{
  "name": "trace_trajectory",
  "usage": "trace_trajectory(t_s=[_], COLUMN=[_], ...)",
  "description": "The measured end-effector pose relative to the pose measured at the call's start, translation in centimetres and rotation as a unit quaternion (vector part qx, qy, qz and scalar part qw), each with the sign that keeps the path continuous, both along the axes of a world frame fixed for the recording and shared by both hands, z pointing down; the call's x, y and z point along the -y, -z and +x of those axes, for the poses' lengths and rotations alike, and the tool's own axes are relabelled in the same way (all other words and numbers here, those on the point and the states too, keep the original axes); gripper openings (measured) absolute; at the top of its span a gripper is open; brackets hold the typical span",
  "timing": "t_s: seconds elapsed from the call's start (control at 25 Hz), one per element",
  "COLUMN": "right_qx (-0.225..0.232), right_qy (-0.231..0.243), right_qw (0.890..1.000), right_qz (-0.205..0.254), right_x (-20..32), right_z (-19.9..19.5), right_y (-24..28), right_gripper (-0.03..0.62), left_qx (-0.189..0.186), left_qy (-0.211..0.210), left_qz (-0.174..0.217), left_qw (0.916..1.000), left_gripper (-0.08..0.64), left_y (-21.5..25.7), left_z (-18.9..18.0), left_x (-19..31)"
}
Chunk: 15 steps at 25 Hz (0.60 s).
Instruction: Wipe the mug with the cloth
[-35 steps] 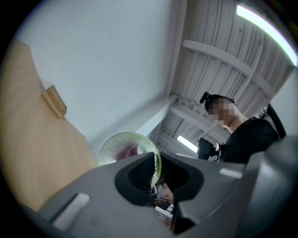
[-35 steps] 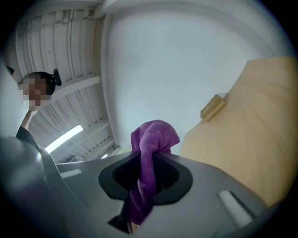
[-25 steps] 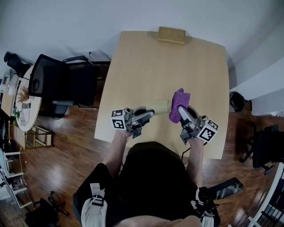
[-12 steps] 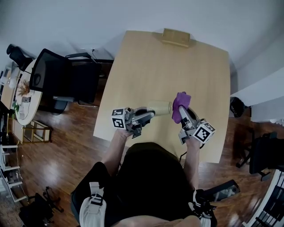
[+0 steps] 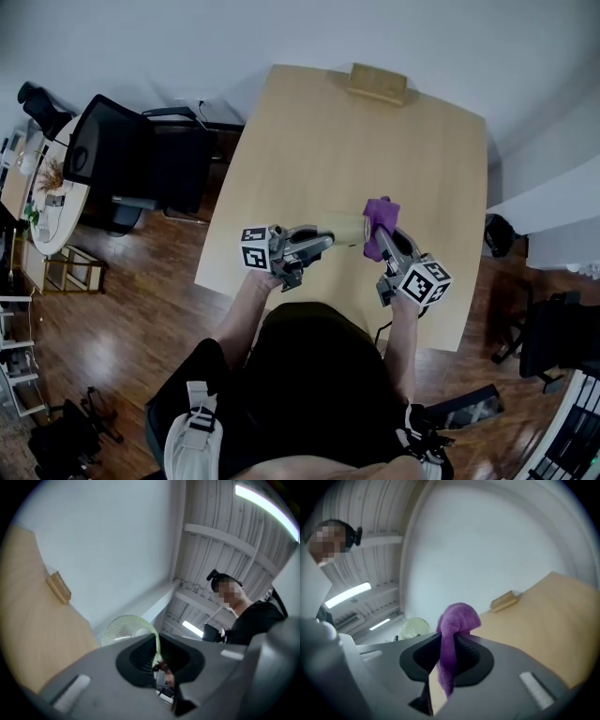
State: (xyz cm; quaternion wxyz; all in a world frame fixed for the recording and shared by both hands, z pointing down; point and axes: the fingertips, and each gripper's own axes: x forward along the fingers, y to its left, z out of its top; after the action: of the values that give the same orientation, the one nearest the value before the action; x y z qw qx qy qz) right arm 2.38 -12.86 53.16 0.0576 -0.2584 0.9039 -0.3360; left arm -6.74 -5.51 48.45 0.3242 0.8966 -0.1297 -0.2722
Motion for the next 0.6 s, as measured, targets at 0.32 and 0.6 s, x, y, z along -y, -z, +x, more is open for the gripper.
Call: trace_trajectory(t_s=[0.32,0.6], right_qx=[0.025,0.083], right_qy=[-0.019,0.105], right_qw=[0.99,0.989], right_qz=[0.138,0.07], right_x=[-0.7,-4.4], right_z=[-0.1,-6.1], right_y=[7.7,4.7], right_gripper=[0.061,0.06], left_qx=[-0.005,-0.006], left_qy=[0.09,0.08], left_qz=[-0.078,-0.049], left_qw=[0.9929,0.9956], left_gripper=[0.041,0.05], left_y=[-1.7,0.5], left_z=[-1.5,0.4], left_x=[3.4,3.6])
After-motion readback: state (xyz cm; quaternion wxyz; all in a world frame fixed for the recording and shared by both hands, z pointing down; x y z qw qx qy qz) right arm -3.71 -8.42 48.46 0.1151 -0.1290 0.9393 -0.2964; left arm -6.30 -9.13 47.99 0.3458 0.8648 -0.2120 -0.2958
